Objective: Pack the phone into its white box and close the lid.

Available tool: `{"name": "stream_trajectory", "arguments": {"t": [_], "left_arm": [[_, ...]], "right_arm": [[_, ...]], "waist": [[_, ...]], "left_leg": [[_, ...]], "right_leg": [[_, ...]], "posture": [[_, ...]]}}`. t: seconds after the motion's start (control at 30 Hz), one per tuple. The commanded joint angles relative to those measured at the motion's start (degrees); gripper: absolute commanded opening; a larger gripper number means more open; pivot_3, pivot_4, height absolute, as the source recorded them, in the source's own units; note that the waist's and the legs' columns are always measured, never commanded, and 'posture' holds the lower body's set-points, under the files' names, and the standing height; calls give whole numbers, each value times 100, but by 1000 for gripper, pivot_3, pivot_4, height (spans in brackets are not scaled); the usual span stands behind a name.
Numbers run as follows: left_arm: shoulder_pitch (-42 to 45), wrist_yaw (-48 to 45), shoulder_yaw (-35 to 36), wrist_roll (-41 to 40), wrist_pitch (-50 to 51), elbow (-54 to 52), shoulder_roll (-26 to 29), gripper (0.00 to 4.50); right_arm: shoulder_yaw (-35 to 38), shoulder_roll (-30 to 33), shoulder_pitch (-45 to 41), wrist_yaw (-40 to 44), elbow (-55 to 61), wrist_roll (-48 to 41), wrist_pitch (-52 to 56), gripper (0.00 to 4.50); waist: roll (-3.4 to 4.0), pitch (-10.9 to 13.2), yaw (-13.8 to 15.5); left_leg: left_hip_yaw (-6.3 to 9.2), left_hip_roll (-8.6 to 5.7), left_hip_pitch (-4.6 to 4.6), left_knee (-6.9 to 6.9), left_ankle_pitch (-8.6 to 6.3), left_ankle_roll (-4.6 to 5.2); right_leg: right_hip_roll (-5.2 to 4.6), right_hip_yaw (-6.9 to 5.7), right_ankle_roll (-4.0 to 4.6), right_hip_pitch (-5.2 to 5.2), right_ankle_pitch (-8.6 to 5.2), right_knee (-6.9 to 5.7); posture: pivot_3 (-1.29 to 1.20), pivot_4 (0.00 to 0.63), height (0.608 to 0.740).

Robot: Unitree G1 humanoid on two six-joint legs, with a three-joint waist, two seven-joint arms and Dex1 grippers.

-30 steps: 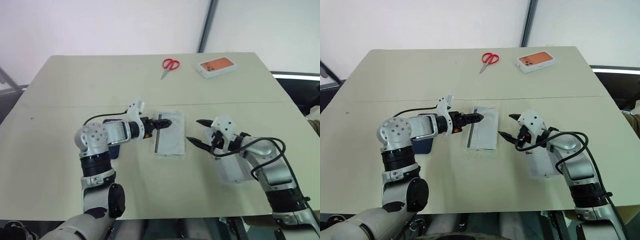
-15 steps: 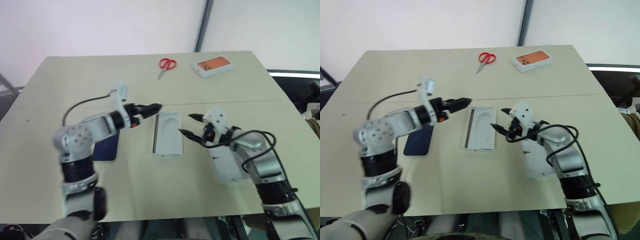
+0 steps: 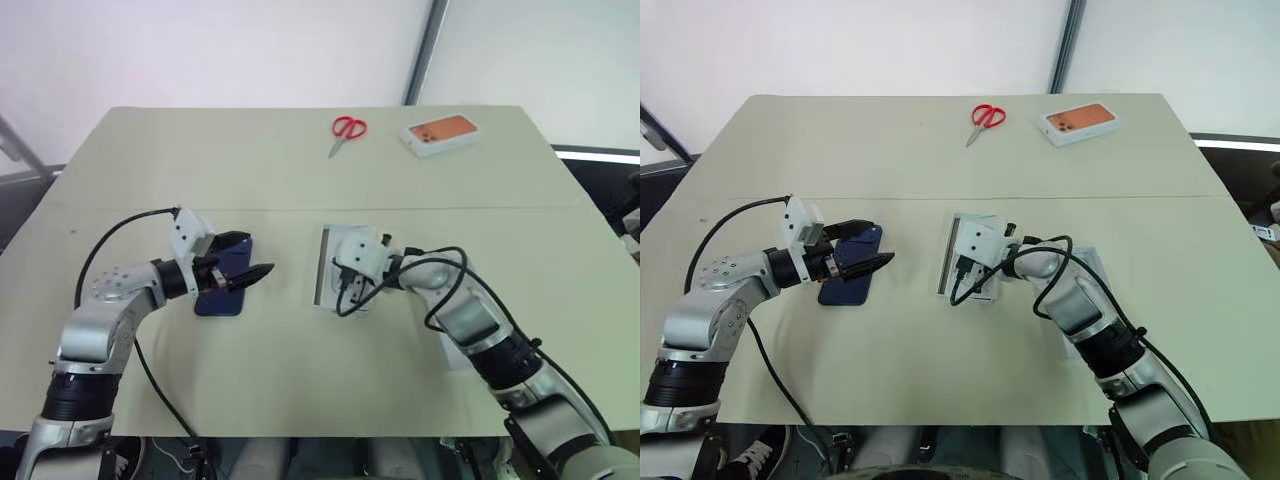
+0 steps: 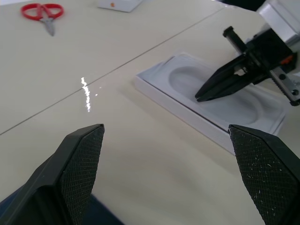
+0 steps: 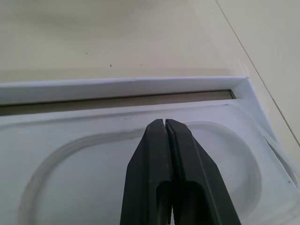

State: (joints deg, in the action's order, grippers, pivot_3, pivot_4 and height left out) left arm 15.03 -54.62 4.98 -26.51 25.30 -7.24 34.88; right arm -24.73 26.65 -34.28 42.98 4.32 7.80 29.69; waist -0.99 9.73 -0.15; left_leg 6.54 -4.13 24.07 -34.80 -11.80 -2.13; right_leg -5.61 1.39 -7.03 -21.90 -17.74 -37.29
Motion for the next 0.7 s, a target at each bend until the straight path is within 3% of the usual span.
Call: {"name": "stream_trajectory", "arguments": {"t": [0.03, 0.53, 0.7], "left_arm": [[-14, 69, 8, -36, -175, -181, -88, 4500], [-90, 436, -47, -121, -69, -576, -308, 4500], [-158, 489, -49, -138, -34, -669, -310, 4500]], "right_arm": [[-201, 0, -31, 128, 106, 161, -6, 76], [-124, -870, -118, -237, -396, 185, -41, 76], [-160, -796, -79, -326, -670, 352, -290, 76]], "waist": [[0, 0, -58], [0, 0, -91], [0, 0, -84]], "left_leg": [[1, 1, 8, -1, 1, 0], [0, 3, 33, -19, 4, -3], [-1, 2, 33, -20, 4, -4]], "right_leg": [[1, -1, 0, -9, 0, -5], [8, 0, -1, -41, 0, -36], [7, 1, -1, -42, 0, -37]], "posture": [[0, 150, 740], [0, 150, 740], [0, 150, 740]]}}
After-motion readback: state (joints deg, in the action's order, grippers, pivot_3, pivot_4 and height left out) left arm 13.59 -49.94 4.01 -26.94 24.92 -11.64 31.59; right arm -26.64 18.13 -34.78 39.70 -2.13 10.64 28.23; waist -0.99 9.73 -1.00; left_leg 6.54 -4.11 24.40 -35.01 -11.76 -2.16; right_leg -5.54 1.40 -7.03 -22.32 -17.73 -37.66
